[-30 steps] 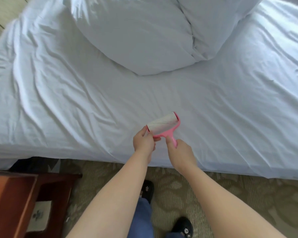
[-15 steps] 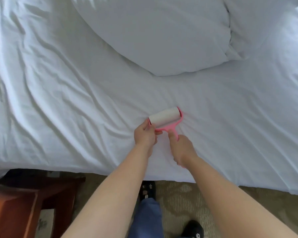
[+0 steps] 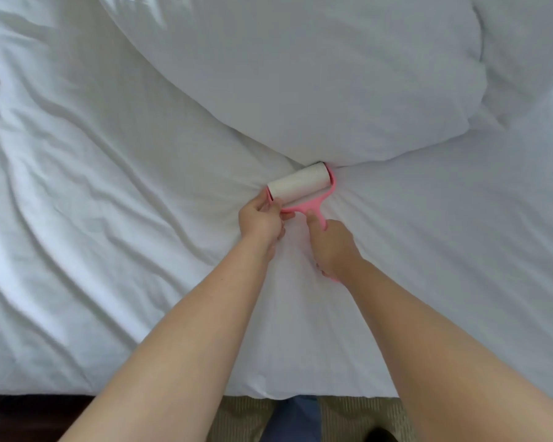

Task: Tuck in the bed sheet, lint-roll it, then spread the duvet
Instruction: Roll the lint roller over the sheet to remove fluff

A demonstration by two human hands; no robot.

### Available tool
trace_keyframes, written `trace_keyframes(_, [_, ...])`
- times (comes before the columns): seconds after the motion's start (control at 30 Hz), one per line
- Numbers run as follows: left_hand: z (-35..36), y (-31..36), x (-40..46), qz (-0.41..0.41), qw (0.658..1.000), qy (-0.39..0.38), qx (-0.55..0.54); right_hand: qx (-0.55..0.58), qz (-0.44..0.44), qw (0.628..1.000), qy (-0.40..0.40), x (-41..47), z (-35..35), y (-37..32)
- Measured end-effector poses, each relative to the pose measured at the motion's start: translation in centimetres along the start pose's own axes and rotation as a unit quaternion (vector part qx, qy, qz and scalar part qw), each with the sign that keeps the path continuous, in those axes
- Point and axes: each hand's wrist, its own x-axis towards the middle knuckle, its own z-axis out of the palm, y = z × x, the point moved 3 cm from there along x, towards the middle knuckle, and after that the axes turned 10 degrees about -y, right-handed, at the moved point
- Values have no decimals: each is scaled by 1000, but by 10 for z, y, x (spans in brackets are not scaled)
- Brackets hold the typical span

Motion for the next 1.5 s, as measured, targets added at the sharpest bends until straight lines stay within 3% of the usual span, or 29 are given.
trace_keyframes(0.37, [3,-4,-11,-10,1000,4,-7,-6,-11,1000,1,-9,-2,2])
trace_keyframes(0.8, [28,-99,-130,-41,999,18,-26,-28,6,998,-58,-128,-14,96])
trace_keyframes(1.03, [31,-101,-161,-30,998,46,-8,-23,-26,999,-28,-163,-18,102])
trace_keyframes(1.17, [14,-91,-180,-1,998,61,-14,-15,-42,998,-35,-177,-8,89])
trace_keyframes(1.37, [-42,-117,-186,-13,993,108,-39,15,-4,993,-114,-183,45,88])
trace_keyframes(1.5, [-55,-119,-168,-15,995,94,-30,-18,21,990,-137,-167,57,80])
